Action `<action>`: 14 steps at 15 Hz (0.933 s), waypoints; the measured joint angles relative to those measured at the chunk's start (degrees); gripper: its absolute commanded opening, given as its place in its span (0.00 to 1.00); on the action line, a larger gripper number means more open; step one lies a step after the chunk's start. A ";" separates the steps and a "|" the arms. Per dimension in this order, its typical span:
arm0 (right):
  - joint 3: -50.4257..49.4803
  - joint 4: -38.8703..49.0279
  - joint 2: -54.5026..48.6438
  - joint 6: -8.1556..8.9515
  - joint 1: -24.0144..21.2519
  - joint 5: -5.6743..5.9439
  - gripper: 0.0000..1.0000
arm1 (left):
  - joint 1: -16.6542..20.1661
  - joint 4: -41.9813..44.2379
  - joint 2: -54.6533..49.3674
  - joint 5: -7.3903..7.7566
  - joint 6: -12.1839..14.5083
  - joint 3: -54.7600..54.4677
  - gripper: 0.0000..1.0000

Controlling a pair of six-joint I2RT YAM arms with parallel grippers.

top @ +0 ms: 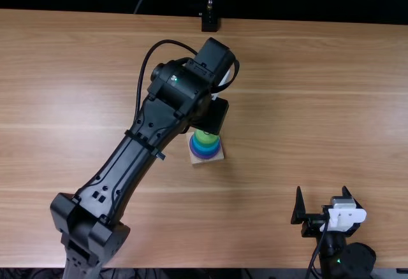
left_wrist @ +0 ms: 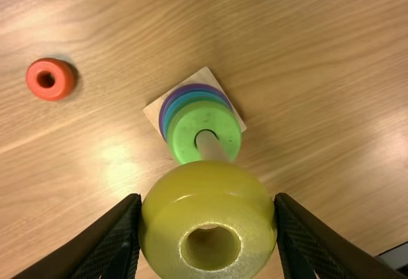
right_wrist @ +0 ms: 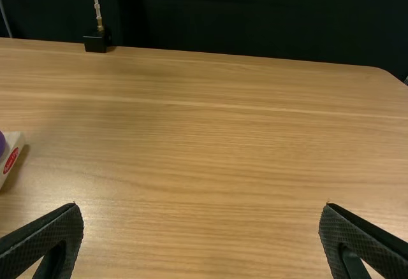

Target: Build the Hanoi tower: stack the rings onto the peg from bottom to top in this color order: purple, dark blue, light blue, dark green, light green, yellow, orange.

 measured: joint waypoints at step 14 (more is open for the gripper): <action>0.00 0.00 0.00 0.00 0.00 0.00 1.00 | -0.63 0.55 4.83 0.57 -0.09 0.92 0.00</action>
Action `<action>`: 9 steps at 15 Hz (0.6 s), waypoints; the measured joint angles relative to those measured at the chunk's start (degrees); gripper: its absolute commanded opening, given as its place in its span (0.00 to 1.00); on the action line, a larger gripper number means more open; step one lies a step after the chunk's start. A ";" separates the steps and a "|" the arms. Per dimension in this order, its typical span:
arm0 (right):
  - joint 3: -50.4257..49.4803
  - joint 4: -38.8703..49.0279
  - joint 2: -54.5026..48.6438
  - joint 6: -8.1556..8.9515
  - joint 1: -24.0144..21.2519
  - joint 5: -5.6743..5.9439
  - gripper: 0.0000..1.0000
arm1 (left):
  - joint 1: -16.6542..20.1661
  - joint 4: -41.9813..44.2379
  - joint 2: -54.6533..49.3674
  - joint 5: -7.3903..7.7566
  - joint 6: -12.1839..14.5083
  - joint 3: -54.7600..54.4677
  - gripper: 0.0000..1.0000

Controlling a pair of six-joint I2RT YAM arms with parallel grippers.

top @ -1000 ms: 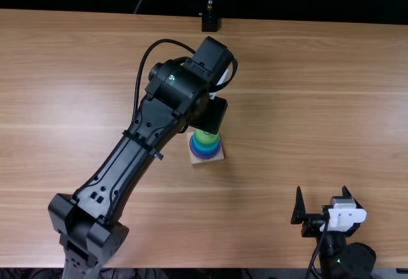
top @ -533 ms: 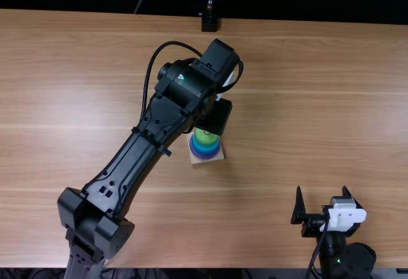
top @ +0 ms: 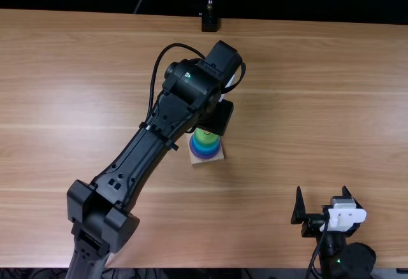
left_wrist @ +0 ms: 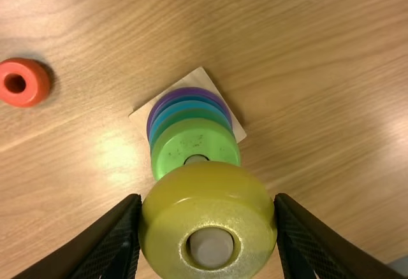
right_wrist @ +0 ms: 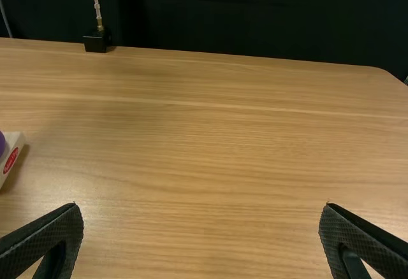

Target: Build the Hanoi tower: stack the rings onto the peg from bottom to top in this color order: purple, dark blue, light blue, dark green, light green, yellow, orange.

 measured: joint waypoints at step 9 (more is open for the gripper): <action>0.00 0.00 0.00 0.00 0.00 0.00 1.00 | -0.74 -0.44 0.70 2.56 0.00 0.00 1.00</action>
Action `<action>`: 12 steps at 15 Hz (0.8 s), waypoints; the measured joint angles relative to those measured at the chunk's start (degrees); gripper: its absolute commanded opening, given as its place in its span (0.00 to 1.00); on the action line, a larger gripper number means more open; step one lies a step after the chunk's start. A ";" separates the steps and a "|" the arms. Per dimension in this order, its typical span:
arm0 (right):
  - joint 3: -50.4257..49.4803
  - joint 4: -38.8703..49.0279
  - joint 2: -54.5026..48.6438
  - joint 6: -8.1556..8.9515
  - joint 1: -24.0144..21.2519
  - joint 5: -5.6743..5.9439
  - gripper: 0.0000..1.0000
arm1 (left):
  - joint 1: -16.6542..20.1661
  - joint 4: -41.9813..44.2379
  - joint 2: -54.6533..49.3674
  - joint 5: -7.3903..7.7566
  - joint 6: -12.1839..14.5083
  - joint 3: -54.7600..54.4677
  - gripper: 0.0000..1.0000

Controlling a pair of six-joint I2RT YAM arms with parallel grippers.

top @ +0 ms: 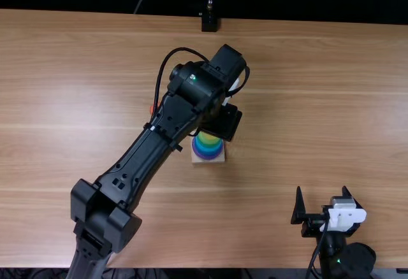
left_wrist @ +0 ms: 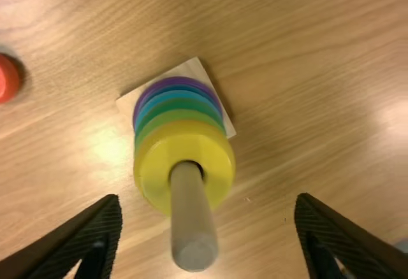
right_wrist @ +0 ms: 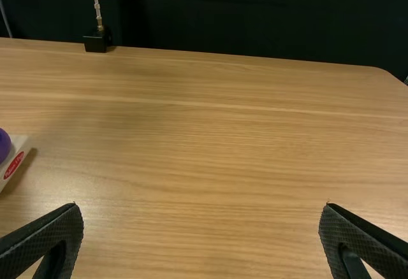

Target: Build the Hanoi tower: stack the rings onto the peg from bottom to top in this color order: purple, dark blue, light blue, dark green, light green, yellow, orange.

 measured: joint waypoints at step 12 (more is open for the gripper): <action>0.00 0.00 0.00 0.00 0.00 0.00 1.00 | 13.00 22.16 -19.80 -1.77 0.09 -12.98 1.00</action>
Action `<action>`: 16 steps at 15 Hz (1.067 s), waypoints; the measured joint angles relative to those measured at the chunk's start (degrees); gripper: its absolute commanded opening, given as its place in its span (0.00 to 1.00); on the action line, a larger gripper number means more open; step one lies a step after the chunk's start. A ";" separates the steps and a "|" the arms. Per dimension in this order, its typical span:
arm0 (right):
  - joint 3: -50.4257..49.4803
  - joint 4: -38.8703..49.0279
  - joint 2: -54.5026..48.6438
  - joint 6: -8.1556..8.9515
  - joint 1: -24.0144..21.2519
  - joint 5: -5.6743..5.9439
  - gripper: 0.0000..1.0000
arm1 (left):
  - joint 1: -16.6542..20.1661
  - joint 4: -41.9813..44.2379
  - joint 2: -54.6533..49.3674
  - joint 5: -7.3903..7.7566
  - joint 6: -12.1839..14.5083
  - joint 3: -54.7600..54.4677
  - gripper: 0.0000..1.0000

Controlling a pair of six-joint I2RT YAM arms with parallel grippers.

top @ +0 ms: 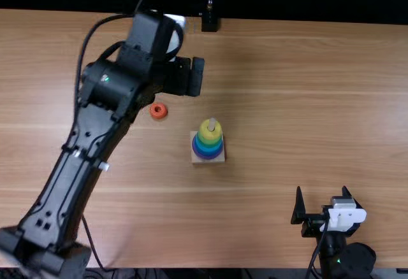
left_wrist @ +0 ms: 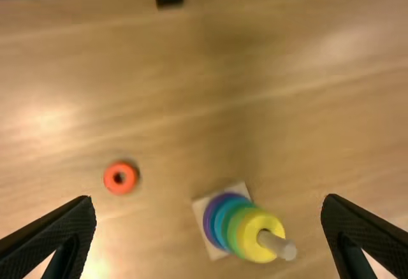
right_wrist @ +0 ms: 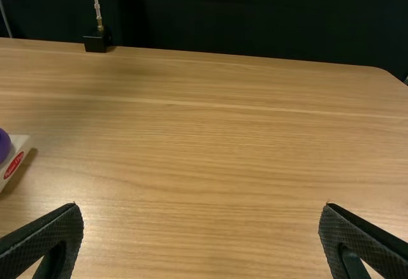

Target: Build the Hanoi tower: stack the rings onto the peg from bottom to top in this color order: purple, dark blue, light blue, dark green, light green, yellow, orange.

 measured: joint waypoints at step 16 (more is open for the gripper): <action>0.00 0.00 0.00 0.00 0.00 0.02 1.00 | 7.21 20.92 -5.86 -2.62 13.97 -34.36 1.00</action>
